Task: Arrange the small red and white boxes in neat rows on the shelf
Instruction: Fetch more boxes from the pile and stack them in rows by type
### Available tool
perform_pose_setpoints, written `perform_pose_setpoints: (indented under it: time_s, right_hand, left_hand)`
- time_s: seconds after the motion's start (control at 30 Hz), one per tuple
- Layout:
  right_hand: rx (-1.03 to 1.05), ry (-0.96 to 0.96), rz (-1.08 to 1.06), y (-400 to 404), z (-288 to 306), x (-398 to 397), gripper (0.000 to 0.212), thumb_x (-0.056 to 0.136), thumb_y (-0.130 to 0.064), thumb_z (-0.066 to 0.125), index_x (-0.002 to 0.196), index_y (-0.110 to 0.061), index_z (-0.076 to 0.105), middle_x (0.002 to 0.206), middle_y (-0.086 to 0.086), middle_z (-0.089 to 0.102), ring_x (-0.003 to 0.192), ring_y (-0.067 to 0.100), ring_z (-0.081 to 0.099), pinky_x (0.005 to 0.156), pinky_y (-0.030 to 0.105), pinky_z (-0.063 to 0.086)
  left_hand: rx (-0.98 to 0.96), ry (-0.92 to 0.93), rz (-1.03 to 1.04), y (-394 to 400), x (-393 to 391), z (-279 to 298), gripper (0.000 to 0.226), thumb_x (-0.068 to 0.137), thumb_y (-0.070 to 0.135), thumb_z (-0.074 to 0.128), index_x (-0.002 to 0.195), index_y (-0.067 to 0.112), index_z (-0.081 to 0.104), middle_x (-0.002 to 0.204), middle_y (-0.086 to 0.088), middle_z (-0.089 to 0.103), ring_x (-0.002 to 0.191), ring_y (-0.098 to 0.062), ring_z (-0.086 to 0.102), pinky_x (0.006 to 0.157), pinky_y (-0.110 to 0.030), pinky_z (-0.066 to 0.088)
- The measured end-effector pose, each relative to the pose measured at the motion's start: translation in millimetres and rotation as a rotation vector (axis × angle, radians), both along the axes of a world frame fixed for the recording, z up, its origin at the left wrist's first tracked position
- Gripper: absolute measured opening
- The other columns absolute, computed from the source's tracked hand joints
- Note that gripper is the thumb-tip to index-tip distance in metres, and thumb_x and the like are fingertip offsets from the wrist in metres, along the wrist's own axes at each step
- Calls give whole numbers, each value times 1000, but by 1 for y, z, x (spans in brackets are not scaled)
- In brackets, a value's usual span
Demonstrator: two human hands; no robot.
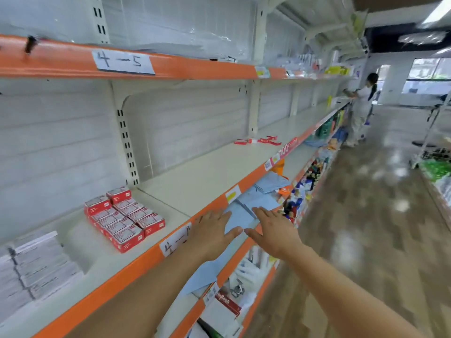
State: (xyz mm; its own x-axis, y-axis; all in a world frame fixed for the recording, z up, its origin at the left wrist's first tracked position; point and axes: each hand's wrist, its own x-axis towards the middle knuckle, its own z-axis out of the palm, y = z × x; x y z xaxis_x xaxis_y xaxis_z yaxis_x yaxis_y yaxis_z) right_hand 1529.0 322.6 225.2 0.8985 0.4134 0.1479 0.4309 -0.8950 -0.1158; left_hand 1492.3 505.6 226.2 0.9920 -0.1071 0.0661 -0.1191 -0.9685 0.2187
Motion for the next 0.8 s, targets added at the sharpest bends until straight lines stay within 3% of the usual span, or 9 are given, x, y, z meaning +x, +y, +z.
perform_pose_setpoints:
  time_s: [0.13, 0.33, 0.67, 0.8]
  right_hand:
    - [-11, -9, -79, -28, 2, 54, 68, 95, -59, 32, 150, -23, 17, 155, -1, 25, 140, 20, 29, 110, 38, 29]
    - [-17, -8, -159, -46, 13, 141, 66, 95, -56, 35, 149, -23, 20, 151, -2, 34, 134, 20, 37, 103, 36, 36]
    - [37, 26, -182, -70, 12, 275, 62, 97, -51, 38, 149, -23, 20, 147, 0, 40, 128, 23, 44, 93, 35, 43]
    - [33, 18, -142, -88, 11, 339, 61, 98, -48, 38, 149, -21, 20, 151, 1, 35, 131, 22, 42, 96, 35, 41]
  left_hand:
    - [27, 1, -66, -27, 68, 1, 71, 91, 66, 20, 150, 27, 16, 159, 3, 11, 146, -19, 8, 118, -39, 11]
    - [16, -51, -145, -45, 168, 7, 66, 94, 61, 23, 150, 25, 20, 157, 3, 18, 144, -20, 14, 117, -39, 16]
    - [22, 0, -135, -63, 308, -2, 65, 95, 60, 24, 151, 26, 16, 159, 1, 13, 145, -22, 13, 116, -37, 13]
    - [25, -17, -98, -81, 365, -1, 65, 96, 59, 26, 150, 25, 18, 158, 0, 15, 145, -22, 13, 116, -38, 14]
